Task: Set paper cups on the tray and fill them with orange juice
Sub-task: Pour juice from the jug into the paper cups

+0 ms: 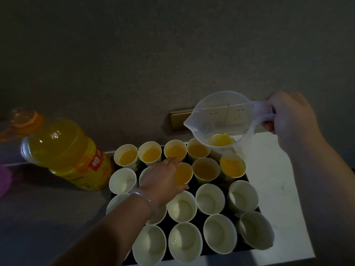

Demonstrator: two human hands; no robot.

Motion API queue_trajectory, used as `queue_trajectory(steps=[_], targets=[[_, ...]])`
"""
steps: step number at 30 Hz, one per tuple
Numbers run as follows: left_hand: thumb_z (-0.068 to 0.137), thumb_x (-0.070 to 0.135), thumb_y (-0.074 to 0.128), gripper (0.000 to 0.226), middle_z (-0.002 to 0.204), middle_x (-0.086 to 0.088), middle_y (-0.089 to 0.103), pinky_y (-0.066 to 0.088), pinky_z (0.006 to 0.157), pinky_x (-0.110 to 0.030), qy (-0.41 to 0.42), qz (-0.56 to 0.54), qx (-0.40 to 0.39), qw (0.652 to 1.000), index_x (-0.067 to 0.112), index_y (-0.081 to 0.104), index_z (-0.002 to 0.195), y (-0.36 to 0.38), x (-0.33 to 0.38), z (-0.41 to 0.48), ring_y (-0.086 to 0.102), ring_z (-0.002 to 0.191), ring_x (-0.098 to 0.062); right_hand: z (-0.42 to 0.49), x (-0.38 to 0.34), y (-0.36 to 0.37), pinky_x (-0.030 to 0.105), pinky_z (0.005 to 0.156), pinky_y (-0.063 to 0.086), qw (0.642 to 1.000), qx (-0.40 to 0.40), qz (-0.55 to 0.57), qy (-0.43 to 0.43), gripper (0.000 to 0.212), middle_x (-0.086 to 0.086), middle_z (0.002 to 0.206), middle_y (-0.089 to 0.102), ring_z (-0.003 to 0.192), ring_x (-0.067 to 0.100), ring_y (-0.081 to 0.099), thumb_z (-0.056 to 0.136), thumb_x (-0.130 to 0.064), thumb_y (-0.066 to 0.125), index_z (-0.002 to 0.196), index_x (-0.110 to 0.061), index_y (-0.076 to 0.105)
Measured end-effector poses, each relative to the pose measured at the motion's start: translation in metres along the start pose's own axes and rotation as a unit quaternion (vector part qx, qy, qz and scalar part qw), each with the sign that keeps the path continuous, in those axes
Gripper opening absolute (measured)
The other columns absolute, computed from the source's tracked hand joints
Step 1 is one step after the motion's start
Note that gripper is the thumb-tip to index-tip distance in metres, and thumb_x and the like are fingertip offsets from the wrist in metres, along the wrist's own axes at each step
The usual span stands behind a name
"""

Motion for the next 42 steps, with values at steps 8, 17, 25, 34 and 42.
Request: queue_trajectory(steps=[8, 17, 25, 34, 42], targets=[[0.077, 0.055, 0.069, 0.077, 0.141, 0.004, 0.042, 0.043, 0.099, -0.032, -0.022, -0.068, 0.034, 0.997, 0.026, 0.035, 0.140, -0.008, -0.007, -0.010, 0.047, 0.125, -0.016, -0.006, -0.008, 0.004, 0.011, 0.031, 0.028, 1.000, -0.012, 0.008, -0.015, 0.030, -0.008, 0.034, 0.043, 0.030, 0.002, 0.038, 0.087, -0.013, 0.045, 0.057, -0.009, 0.048], [0.082, 0.050, 0.064, 0.064, 0.136, 0.002, 0.046, 0.043, 0.097, -0.033, -0.089, -0.042, 0.133, 0.986, 0.023, 0.042, 0.135, -0.035, -0.048, -0.043, 0.045, 0.123, -0.017, -0.009, -0.008, 0.011, 0.016, 0.039, 0.034, 1.000, -0.008, 0.003, -0.004, 0.021, -0.001, 0.056, 0.054, 0.046, 0.008, 0.045, 0.085, -0.016, 0.047, 0.068, -0.010, 0.055], [0.073, 0.065, 0.062, 0.070, 0.129, 0.003, 0.052, 0.041, 0.100, -0.037, -0.117, 0.033, 0.090, 0.988, 0.027, 0.045, 0.128, -0.021, -0.057, -0.042, 0.043, 0.123, -0.019, -0.015, -0.011, 0.028, 0.013, 0.035, 0.031, 0.998, -0.038, 0.039, -0.016, 0.015, 0.006, 0.062, 0.049, 0.035, 0.003, 0.040, 0.084, -0.014, 0.047, 0.085, -0.003, 0.057], [0.071, 0.062, 0.064, 0.066, 0.125, 0.002, 0.054, 0.042, 0.096, -0.035, -0.136, 0.044, 0.070, 0.987, 0.025, 0.049, 0.125, -0.020, -0.056, -0.038, 0.044, 0.121, -0.021, -0.032, -0.022, 0.035, 0.011, 0.033, 0.028, 0.997, -0.063, 0.041, -0.016, 0.023, 0.001, 0.054, 0.040, 0.036, 0.004, 0.039, 0.092, -0.005, 0.043, 0.070, -0.005, 0.048], [0.074, 0.056, 0.065, 0.065, 0.129, 0.002, 0.052, 0.040, 0.099, -0.035, -0.125, -0.006, 0.090, 0.988, 0.025, 0.047, 0.128, -0.025, -0.054, -0.041, 0.043, 0.122, -0.020, -0.037, -0.027, 0.042, 0.010, 0.032, 0.023, 0.995, -0.092, 0.048, -0.015, 0.021, 0.003, 0.052, 0.034, 0.029, 0.001, 0.029, 0.091, 0.000, 0.039, 0.088, 0.004, 0.059]])
Point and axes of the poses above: each hand's wrist, its own z-axis towards the middle knuckle, its own y-axis out of the palm, x = y × z, the point moved 6 cm from there along z, towards the middle knuckle
